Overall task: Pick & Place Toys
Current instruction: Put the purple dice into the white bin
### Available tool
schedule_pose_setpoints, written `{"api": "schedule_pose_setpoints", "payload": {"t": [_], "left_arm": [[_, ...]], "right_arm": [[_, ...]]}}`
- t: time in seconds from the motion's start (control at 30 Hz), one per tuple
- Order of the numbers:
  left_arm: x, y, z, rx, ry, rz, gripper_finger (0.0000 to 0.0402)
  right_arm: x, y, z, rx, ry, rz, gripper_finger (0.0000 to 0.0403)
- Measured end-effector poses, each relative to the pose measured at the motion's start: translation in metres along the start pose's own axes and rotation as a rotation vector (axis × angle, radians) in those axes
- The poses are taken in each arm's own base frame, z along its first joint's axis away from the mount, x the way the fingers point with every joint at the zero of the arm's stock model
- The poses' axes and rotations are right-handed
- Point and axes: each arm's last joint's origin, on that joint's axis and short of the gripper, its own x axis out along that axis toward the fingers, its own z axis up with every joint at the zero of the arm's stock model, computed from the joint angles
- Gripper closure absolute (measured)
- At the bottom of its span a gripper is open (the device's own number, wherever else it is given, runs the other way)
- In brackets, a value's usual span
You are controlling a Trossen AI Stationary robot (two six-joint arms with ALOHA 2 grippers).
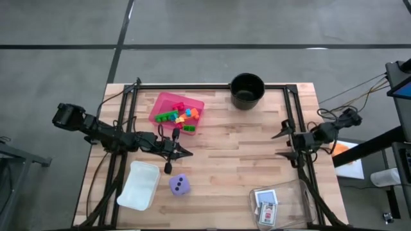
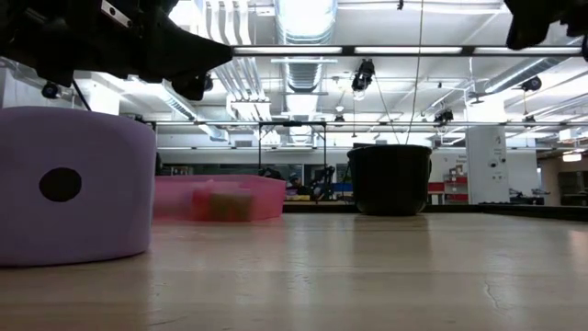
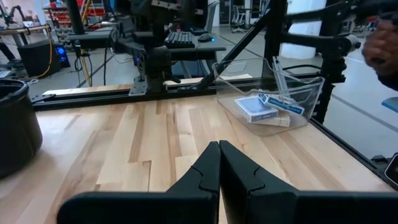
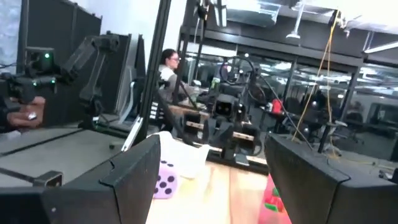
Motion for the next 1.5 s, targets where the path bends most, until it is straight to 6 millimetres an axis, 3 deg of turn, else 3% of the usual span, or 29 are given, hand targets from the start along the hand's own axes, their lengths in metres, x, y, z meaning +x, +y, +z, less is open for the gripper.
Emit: {"api": "schedule_pose_setpoints", "payload": {"t": [0.37,0.67,0.97,1.5], "left_arm": [[0.000,0.001,-0.003,-0.010,0.016,0.005,0.0396],[0.001,0.002,-0.003,-0.019,0.014,0.007,0.0396],[0.001,0.002,-0.003,-0.018,0.014,0.008,0.0396],[0.000,0.002,-0.013,-0.024,0.118,0.007,0.0396]], "right_arm": [[-0.004,-0.001,-0.013,-0.046,0.089,-0.061,0.0117],[0.001,-0.003,-0.040,-0.046,0.035,-0.176,0.0117],[0.001,-0.013,-0.057,-0.048,0.194,-0.263,0.0117],[0.004,-0.018,-0.065,0.095,0.256,-0.354,0.0117]]}}
